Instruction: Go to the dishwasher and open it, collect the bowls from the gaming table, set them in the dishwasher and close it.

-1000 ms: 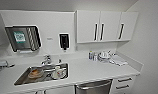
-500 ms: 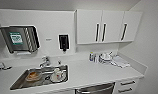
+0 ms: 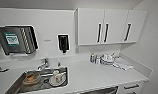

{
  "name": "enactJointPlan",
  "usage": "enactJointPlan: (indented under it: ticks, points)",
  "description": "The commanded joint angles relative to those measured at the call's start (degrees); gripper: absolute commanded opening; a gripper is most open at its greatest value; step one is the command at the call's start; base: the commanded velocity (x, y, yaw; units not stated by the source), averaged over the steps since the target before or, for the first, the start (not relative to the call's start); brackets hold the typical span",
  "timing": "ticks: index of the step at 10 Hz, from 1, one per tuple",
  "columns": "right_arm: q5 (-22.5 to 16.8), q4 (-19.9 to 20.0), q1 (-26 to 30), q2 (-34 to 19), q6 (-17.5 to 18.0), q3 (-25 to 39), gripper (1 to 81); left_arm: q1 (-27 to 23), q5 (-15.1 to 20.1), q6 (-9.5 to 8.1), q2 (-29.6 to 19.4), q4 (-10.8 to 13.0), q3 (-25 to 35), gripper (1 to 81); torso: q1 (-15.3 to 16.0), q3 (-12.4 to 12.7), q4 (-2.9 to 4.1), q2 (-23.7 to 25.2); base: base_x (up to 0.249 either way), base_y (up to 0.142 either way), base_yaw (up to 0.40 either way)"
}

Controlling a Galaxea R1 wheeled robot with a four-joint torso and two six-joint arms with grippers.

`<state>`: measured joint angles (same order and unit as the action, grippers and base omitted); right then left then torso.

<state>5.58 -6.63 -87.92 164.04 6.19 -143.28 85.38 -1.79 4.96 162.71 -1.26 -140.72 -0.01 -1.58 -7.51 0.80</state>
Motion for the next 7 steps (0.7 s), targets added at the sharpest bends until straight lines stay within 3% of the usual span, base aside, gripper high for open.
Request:
enactJointPlan:
  ticks: [1, 5, 7]
  points:
    - [-2.7, -0.6, 2.6, -0.7, -0.1, 0.7, 81.1, -2.9, 2.9, 0.58, -0.6, 0.0, 0.2, 81.1, 0.0, 0.0, 0.0, 0.0, 0.084, 0.0, 0.0]
    - [-2.8, -0.1, 2.4, -0.8, 0.0, 2.5, 81.1, -3.0, 2.9, 0.4, -0.9, -0.1, 0.5, 81.1, 0.0, 0.0, 0.0, 0.0, 0.0, 0.0, 0.0]
    - [-3.2, 0.0, 2.4, -2.4, 0.3, 6.5, 81.1, -2.8, 2.9, 0.22, -2.3, -0.2, 2.8, 81.1, 0.0, 0.0, 0.0, 0.0, 0.0, 0.0, 0.0]
